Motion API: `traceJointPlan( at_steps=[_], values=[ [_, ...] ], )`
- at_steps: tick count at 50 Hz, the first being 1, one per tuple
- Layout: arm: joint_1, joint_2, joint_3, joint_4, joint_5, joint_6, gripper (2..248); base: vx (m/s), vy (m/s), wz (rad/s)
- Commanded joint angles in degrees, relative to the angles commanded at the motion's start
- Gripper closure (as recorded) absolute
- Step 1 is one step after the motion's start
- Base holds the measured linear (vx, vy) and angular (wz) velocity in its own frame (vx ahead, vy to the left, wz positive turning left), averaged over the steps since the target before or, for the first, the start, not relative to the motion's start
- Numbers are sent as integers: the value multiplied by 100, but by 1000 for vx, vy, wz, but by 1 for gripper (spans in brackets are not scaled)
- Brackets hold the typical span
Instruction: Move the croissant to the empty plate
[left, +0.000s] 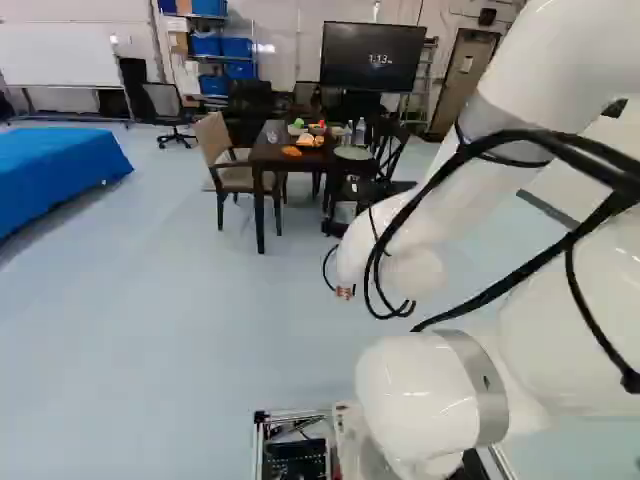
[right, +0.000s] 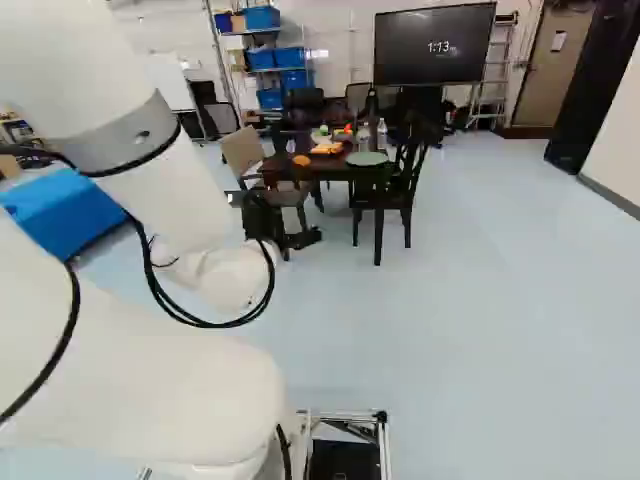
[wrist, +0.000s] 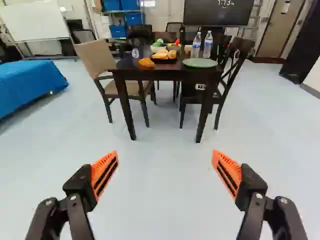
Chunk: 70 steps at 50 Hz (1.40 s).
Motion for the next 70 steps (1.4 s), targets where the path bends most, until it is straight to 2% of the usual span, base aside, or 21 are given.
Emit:
traceJointPlan(
  at_steps=[39,70],
  values=[
    [0,0,0,0,0,0,3,3,0,-1],
    [0,0,0,0,0,0,3,140,2,-8]
  ],
)
